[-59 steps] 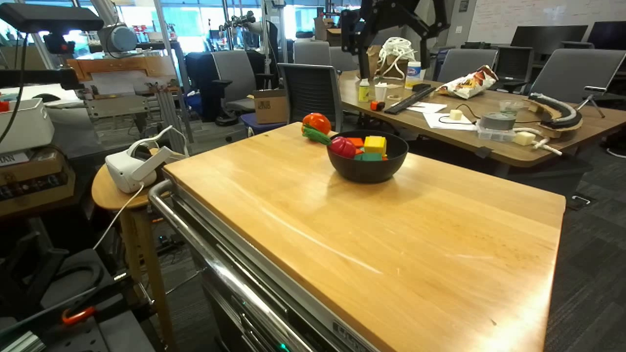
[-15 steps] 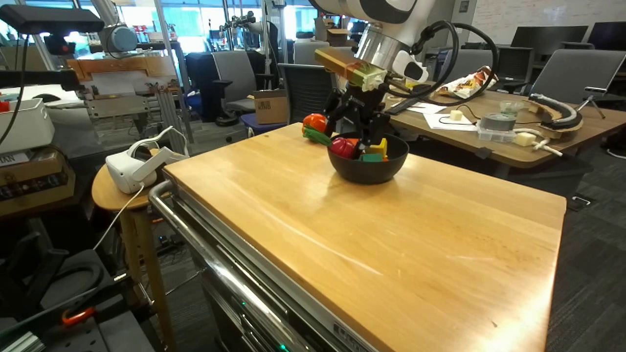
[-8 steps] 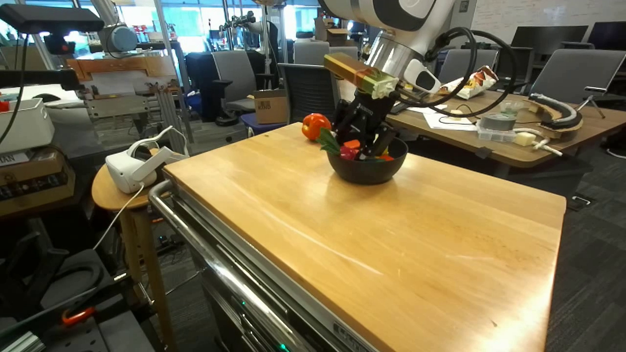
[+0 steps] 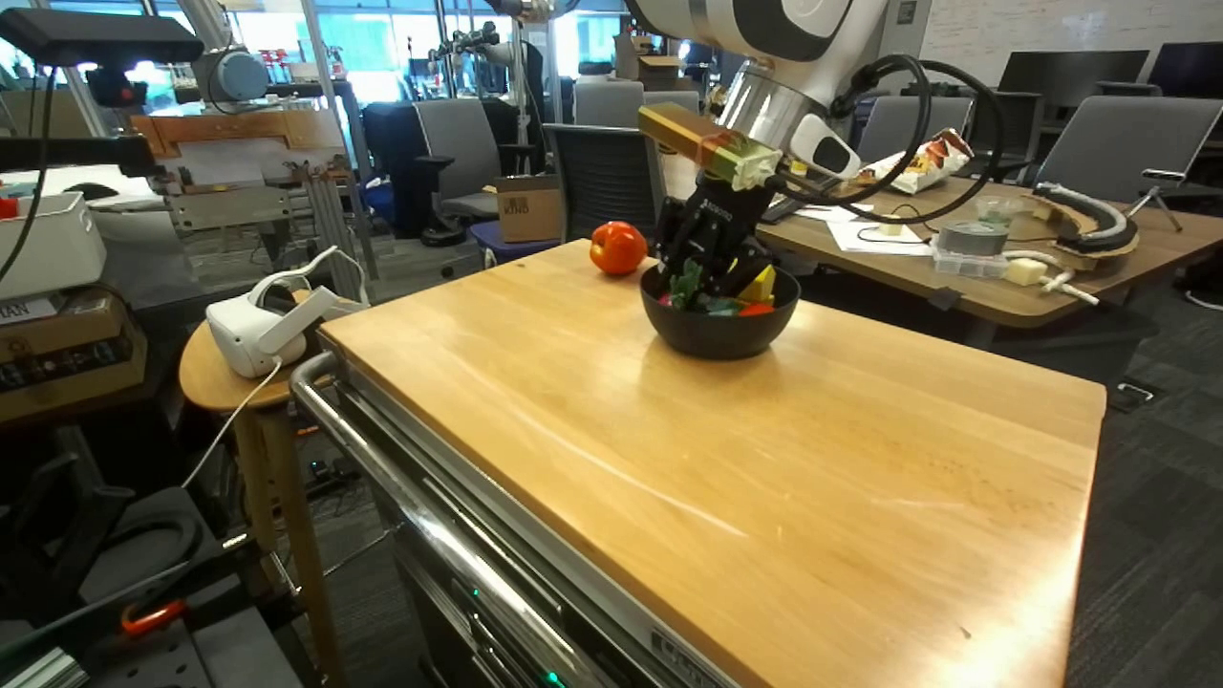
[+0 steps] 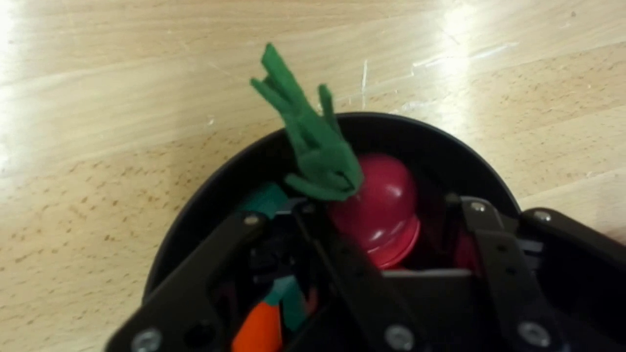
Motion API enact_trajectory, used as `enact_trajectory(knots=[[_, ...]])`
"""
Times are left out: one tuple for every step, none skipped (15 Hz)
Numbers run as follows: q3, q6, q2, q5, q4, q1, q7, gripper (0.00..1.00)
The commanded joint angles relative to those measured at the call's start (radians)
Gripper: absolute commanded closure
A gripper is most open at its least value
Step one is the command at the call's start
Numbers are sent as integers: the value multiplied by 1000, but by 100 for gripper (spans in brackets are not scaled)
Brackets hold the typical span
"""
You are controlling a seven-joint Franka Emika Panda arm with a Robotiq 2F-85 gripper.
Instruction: Move the apple to the left, take the radish and blocks out of the black bowl
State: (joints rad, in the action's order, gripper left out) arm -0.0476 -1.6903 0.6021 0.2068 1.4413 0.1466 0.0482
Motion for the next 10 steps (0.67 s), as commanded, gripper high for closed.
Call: enact_trajectory(knots=[[7, 38, 5, -5, -58, 9, 17, 80], [7, 31, -14, 0, -51, 14, 30, 83], [4, 16, -32, -2, -43, 17, 35, 83], [-1, -2, -61, -2, -27, 23, 42, 84], [-7, -22, -88, -3, -12, 28, 48, 84], [-15, -48, -118, -5, 6, 35, 53, 84], [-22, -65, -138, -4, 13, 42, 56, 84], [-29, -82, -157, 5, 16, 57, 59, 84], [-36, -96, -173, 12, 18, 71, 59, 84], [-45, -113, -190, 24, 23, 88, 59, 84]])
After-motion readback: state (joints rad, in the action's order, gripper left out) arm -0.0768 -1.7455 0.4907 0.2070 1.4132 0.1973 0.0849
